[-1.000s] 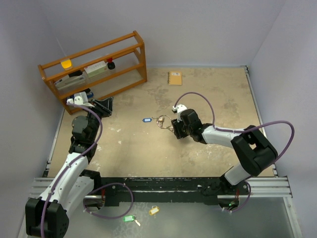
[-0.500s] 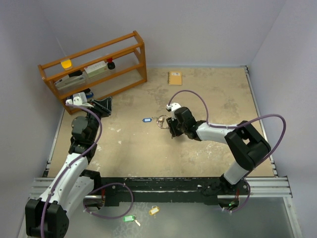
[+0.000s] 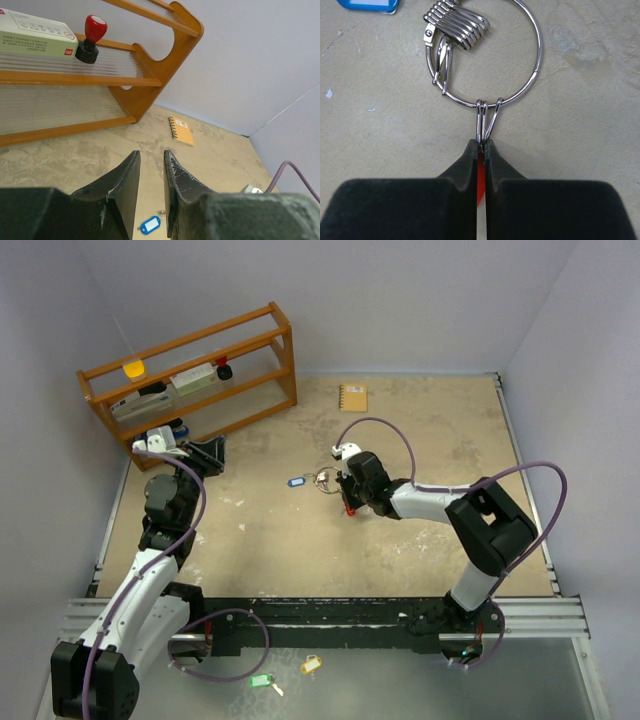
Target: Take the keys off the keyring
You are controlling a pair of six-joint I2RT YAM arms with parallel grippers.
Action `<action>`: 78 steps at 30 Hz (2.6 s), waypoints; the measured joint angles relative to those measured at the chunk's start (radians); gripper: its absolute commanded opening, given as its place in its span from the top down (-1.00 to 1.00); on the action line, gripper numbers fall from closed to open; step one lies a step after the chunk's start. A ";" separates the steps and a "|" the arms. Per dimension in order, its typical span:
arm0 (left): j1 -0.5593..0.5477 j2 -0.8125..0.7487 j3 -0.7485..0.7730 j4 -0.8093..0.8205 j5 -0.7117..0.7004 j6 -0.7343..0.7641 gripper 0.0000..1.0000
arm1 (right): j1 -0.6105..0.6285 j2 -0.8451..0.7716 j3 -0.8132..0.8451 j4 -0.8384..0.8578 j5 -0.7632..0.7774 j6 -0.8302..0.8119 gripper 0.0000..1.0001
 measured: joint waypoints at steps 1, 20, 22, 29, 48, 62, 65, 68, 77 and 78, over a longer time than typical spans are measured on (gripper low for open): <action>0.000 0.000 0.000 0.000 -0.001 0.000 0.55 | 0.000 0.000 0.001 -0.001 0.000 0.001 1.00; -0.001 0.151 0.020 0.106 0.118 0.026 0.52 | 0.077 -0.368 0.235 -0.275 0.083 -0.083 1.00; -0.012 0.185 0.031 0.132 0.166 0.048 0.39 | 0.077 -0.404 0.254 -0.275 0.064 -0.083 1.00; -0.115 0.248 0.060 0.230 0.301 0.114 0.09 | 0.089 -0.454 0.258 -0.306 -0.003 -0.076 1.00; -0.413 0.356 0.132 0.226 0.322 0.361 0.08 | 0.123 -0.454 0.258 -0.335 -0.014 -0.077 1.00; -0.420 0.362 0.132 0.182 0.302 0.403 0.25 | 0.136 -0.470 0.259 -0.335 -0.005 -0.077 1.00; -0.429 0.380 0.132 0.190 0.318 0.403 0.25 | 0.137 -0.470 0.259 -0.335 0.001 -0.077 1.00; -0.441 0.396 0.131 0.190 0.330 0.402 0.25 | 0.138 -0.470 0.259 -0.335 0.003 -0.077 1.00; -0.462 0.397 0.130 0.185 0.333 0.402 0.25 | 0.138 -0.470 0.259 -0.335 0.008 -0.077 1.00; -0.463 0.393 0.130 0.182 0.332 0.403 0.25 | 0.139 -0.470 0.259 -0.335 0.010 -0.078 1.00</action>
